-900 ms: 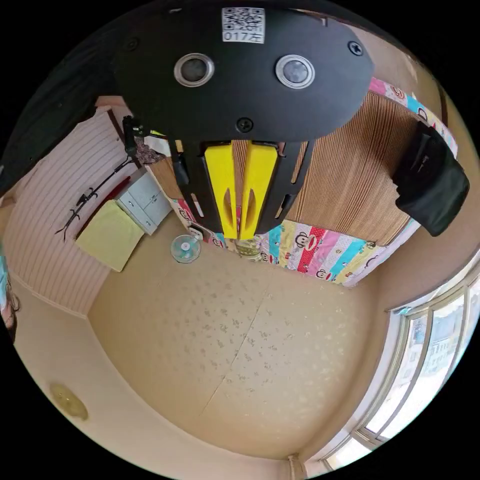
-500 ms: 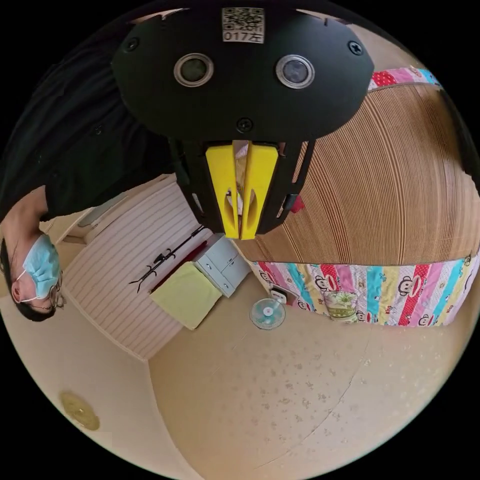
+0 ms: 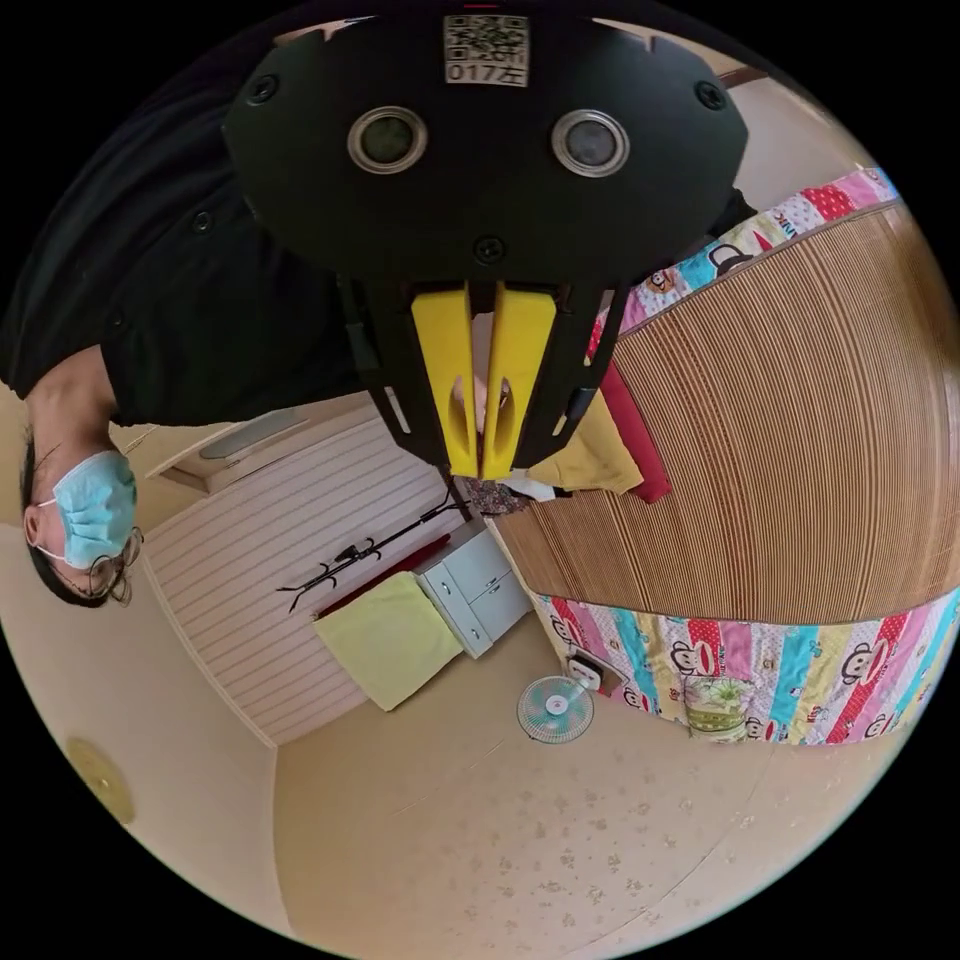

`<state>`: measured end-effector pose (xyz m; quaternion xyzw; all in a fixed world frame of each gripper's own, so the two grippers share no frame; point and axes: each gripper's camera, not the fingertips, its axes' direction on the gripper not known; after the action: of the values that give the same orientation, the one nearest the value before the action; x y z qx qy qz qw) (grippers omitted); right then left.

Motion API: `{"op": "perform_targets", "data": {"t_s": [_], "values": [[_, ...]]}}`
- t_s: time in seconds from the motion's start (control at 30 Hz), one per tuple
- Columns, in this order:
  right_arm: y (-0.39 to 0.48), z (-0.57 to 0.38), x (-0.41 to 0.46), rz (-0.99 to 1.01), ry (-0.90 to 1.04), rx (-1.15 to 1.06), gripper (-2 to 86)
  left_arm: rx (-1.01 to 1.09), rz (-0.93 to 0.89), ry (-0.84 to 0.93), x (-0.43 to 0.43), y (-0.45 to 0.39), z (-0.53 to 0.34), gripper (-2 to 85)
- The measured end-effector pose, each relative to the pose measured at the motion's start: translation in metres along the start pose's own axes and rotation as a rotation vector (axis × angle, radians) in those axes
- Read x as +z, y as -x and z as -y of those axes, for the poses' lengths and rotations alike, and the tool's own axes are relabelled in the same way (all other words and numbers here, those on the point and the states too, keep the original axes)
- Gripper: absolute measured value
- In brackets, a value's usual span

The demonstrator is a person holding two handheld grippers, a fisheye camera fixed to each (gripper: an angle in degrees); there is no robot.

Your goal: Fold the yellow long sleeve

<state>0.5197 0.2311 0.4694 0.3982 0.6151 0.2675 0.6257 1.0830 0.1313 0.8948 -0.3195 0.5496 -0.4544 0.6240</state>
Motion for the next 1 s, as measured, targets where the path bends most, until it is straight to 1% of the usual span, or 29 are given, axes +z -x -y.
{"op": "perform_targets", "data": {"t_s": [0.03, 0.07, 0.1, 0.13, 0.17, 0.23, 0.27, 0.33, 0.37, 0.4, 0.47, 0.5, 0.57, 0.6, 0.63, 0.7, 0.73, 0.77, 0.8, 0.9, 0.97, 1.0], "values": [[0.025, -0.009, -0.014, 0.162, -0.028, -0.058, 3.6, -0.008, 0.014, 0.053, 0.004, 0.018, -0.004, 1.0], [0.036, -0.014, -0.019, 0.239, -0.033, -0.069, 3.5, -0.047, -0.008, 0.116, 0.012, 0.043, -0.006, 5.5], [0.060, -0.021, -0.024, 0.376, -0.022, -0.090, 3.5, -0.072, -0.033, 0.141, 0.016, 0.056, -0.007, 7.7], [0.089, -0.027, -0.025, 0.459, 0.018, -0.139, 3.4, -0.127, -0.092, 0.161, 0.021, 0.083, -0.009, 9.8], [0.105, -0.029, -0.025, 0.471, 0.040, -0.169, 3.4, -0.186, -0.137, 0.153, 0.021, 0.110, -0.011, 11.2], [0.168, -0.040, -0.025, 0.462, 0.105, -0.262, 3.3, -0.249, -0.171, 0.113, 0.013, 0.144, -0.011, 12.5], [0.183, -0.042, -0.024, 0.460, 0.121, -0.281, 3.2, -0.267, -0.162, 0.094, 0.005, 0.161, -0.008, 13.5], [0.238, -0.053, -0.023, 0.464, 0.169, -0.373, 3.1, -0.289, -0.122, 0.115, -0.003, 0.186, -0.002, 15.0], [0.250, -0.055, -0.024, 0.463, 0.176, -0.400, 3.0, -0.331, -0.117, 0.146, -0.007, 0.208, 0.000, 17.1], [0.273, -0.061, -0.024, 0.460, 0.191, -0.452, 3.0, -0.362, -0.131, 0.158, -0.008, 0.220, 0.001, 18.1], [0.305, -0.069, -0.024, 0.452, 0.221, -0.522, 2.9, -0.479, -0.170, 0.176, -0.022, 0.270, -0.002, 20.6], [0.324, -0.075, -0.023, 0.448, 0.241, -0.559, 2.9, -0.497, -0.153, 0.170, -0.028, 0.282, -0.002, 20.8], [0.345, -0.084, -0.017, 0.462, 0.284, -0.589, 2.8, -0.572, -0.024, 0.242, -0.040, 0.337, 0.000, 21.4], [0.356, -0.091, -0.011, 0.473, 0.306, -0.591, 2.8, -0.601, -0.012, 0.269, -0.040, 0.352, -0.001, 21.1], [0.366, -0.100, -0.003, 0.482, 0.337, -0.599, 2.8, -0.677, -0.027, 0.321, -0.037, 0.384, -0.009, 20.6], [0.380, -0.114, 0.008, 0.470, 0.378, -0.611, 2.7, -0.771, -0.110, 0.377, -0.034, 0.422, -0.028, 16.8], [0.390, -0.123, 0.013, 0.460, 0.399, -0.621, 2.7, -0.817, -0.123, 0.385, -0.040, 0.440, -0.044, 11.3], [0.394, -0.127, 0.015, 0.458, 0.408, -0.626, 2.7, -0.832, -0.112, 0.371, -0.054, 0.451, -0.057, 7.5], [0.403, -0.134, 0.016, 0.459, 0.420, -0.636, 2.6, -0.823, -0.117, 0.355, -0.062, 0.454, -0.062, 6.5], [0.422, -0.139, 0.002, 0.497, 0.397, -0.651, 2.6, -0.682, -0.234, 0.265, -0.109, 0.449, -0.074, 4.8], [0.435, -0.137, -0.014, 0.563, 0.361, -0.650, 2.5, -0.473, -0.362, 0.198, -0.154, 0.427, -0.073, 4.5], [0.446, -0.135, -0.024, 0.623, 0.340, -0.657, 2.5, -0.411, -0.396, 0.186, -0.166, 0.419, -0.071, 4.5]]}}
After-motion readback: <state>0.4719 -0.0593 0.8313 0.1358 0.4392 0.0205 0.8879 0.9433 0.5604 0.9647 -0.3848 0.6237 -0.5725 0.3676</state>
